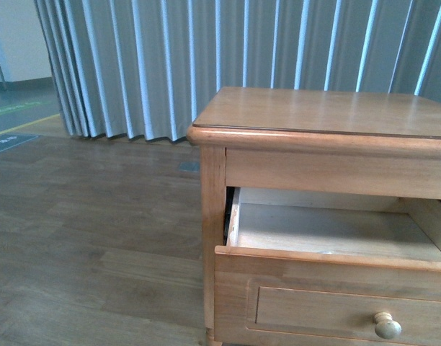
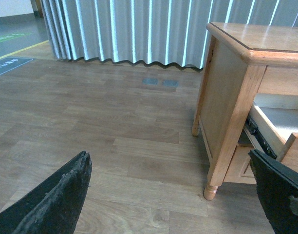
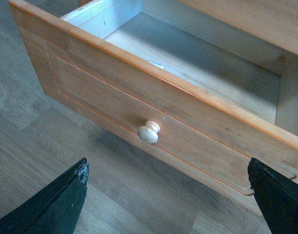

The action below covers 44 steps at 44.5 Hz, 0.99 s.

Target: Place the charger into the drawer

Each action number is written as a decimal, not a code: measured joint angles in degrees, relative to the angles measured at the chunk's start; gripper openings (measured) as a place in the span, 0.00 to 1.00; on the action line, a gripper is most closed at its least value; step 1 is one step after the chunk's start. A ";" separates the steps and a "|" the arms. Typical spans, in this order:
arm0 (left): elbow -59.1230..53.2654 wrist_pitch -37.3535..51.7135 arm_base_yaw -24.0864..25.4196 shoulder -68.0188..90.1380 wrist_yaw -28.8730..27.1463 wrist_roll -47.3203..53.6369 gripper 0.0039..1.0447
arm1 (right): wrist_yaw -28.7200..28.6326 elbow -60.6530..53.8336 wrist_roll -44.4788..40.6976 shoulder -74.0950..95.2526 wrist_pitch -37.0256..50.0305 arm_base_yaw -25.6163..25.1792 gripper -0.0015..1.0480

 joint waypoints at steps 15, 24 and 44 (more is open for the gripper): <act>0.00 0.00 0.00 0.00 0.00 0.02 0.94 | 2.91 5.25 0.42 22.12 12.57 2.58 0.92; 0.00 0.00 0.00 0.00 0.00 0.00 0.94 | 5.03 10.08 1.60 33.42 18.18 5.01 0.92; 0.00 0.00 0.00 0.00 0.00 0.02 0.94 | 8.76 24.57 5.55 47.95 21.16 8.26 0.92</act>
